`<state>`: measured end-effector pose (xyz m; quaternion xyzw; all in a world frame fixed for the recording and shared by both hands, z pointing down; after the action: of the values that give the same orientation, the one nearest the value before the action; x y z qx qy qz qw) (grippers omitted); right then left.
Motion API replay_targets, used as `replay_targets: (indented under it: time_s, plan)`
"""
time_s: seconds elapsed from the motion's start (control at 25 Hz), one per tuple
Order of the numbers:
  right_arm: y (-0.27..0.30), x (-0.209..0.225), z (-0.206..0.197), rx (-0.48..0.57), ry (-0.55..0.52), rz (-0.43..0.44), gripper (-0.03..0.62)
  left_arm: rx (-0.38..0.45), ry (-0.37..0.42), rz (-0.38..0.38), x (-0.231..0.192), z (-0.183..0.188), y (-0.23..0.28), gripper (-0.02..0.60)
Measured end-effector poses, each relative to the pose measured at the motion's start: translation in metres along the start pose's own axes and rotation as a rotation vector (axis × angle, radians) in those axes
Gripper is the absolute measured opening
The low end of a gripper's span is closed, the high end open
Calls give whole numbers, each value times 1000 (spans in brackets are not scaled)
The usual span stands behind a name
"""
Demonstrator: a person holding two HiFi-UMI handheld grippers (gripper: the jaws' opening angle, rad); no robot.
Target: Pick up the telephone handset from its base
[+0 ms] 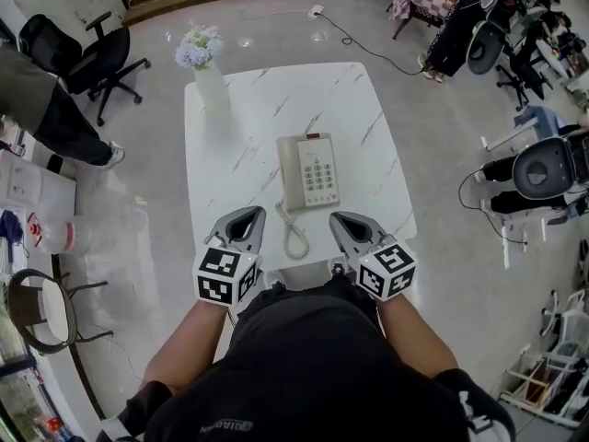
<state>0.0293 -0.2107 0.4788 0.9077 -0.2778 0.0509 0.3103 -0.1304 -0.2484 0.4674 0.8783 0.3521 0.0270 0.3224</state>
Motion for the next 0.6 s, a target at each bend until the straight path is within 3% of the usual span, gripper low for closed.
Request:
replay_targets:
  time_s: [0.6]
  plan:
    - [-3,56,23,-27,-83,129,2,16,-54,131,31,19,34,3]
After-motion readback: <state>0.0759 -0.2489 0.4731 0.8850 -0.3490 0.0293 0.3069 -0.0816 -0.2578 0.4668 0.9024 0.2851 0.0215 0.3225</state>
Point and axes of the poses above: the fingertips, and each gripper's own axes: y forward along the fingers, x to its right, z out of its top, the point moved 2 cm from there along -y, backward along the fingers, and after that the axes turned 8 degrees about -x, right-handed, at the moved point
